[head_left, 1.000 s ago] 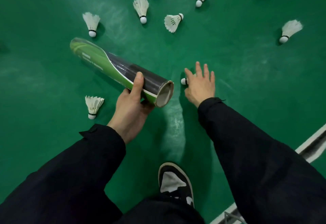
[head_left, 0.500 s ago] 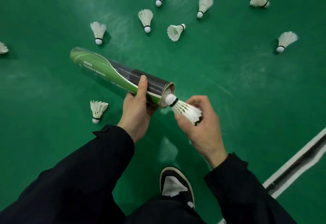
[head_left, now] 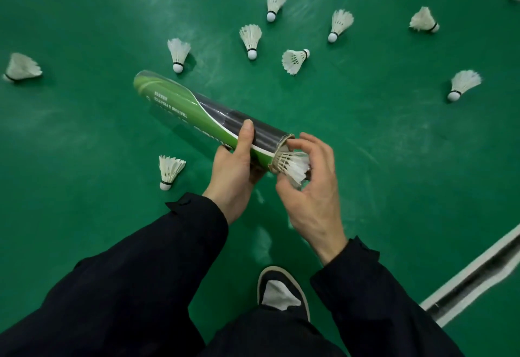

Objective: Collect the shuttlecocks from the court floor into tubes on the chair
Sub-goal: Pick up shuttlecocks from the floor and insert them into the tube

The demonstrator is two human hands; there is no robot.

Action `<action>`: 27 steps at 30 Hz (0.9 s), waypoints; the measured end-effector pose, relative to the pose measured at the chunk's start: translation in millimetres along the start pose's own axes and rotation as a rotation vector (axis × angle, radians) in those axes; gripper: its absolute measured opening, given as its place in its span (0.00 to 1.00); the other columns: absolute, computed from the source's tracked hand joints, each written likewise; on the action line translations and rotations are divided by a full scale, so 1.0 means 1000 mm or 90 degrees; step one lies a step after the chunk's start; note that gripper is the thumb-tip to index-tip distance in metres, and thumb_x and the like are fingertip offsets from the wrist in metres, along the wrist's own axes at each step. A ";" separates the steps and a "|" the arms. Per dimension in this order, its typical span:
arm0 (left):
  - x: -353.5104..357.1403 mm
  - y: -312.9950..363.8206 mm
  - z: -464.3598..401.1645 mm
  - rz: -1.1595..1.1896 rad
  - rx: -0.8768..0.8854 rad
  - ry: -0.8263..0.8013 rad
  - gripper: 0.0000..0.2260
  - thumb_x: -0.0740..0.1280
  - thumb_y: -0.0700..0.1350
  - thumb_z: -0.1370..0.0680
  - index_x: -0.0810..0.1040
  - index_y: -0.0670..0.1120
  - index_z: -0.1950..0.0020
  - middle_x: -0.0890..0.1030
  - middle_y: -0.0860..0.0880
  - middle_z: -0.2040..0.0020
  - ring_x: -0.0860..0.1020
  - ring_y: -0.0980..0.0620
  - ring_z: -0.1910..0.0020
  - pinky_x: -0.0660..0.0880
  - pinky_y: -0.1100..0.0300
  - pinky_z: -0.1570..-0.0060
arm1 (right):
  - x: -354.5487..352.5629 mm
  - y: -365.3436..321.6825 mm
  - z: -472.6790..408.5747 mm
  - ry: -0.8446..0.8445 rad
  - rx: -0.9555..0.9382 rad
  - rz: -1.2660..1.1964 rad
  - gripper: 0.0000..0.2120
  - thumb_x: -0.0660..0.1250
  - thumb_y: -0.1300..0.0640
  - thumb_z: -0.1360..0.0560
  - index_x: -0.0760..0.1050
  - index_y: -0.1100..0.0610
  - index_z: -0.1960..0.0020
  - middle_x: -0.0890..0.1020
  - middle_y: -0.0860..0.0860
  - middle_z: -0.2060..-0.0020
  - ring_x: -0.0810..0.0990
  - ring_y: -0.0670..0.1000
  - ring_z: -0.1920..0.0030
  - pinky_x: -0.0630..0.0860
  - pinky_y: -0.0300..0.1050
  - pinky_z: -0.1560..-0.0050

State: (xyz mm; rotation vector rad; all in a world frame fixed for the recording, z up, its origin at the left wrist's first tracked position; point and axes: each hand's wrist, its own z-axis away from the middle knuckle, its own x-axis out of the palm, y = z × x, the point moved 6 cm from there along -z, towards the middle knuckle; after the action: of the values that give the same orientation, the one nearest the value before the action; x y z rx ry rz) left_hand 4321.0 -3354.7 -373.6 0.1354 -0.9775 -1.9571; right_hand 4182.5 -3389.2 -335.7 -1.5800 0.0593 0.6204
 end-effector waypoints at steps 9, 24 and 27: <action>-0.007 0.005 0.007 0.003 -0.008 -0.003 0.29 0.68 0.58 0.19 0.76 0.34 0.31 0.84 0.43 0.50 0.81 0.49 0.59 0.79 0.59 0.64 | 0.006 -0.019 0.009 -0.028 -0.133 -0.003 0.34 0.74 0.65 0.27 0.68 0.43 0.27 0.63 0.47 0.21 0.73 0.46 0.28 0.75 0.43 0.32; -0.012 0.008 0.012 0.026 -0.018 -0.005 0.26 0.68 0.57 0.19 0.76 0.37 0.33 0.84 0.47 0.56 0.81 0.52 0.65 0.79 0.59 0.64 | 0.025 -0.003 0.012 -0.130 -0.044 0.026 0.07 0.68 0.57 0.21 0.80 0.52 0.43 0.76 0.32 0.65 0.71 0.43 0.72 0.64 0.32 0.70; -0.012 0.006 0.016 0.007 -0.015 -0.007 0.29 0.68 0.57 0.19 0.73 0.35 0.29 0.84 0.45 0.52 0.82 0.52 0.66 0.78 0.61 0.68 | 0.035 -0.003 0.010 -0.207 -0.021 0.073 0.07 0.64 0.50 0.20 0.72 0.52 0.54 0.78 0.45 0.65 0.78 0.47 0.68 0.76 0.50 0.66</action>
State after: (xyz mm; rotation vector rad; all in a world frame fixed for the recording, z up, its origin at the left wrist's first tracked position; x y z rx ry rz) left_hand 4324.8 -3338.1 -361.5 0.1055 -0.9595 -1.9599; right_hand 4210.0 -3368.4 -347.3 -1.4964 -0.1052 0.9649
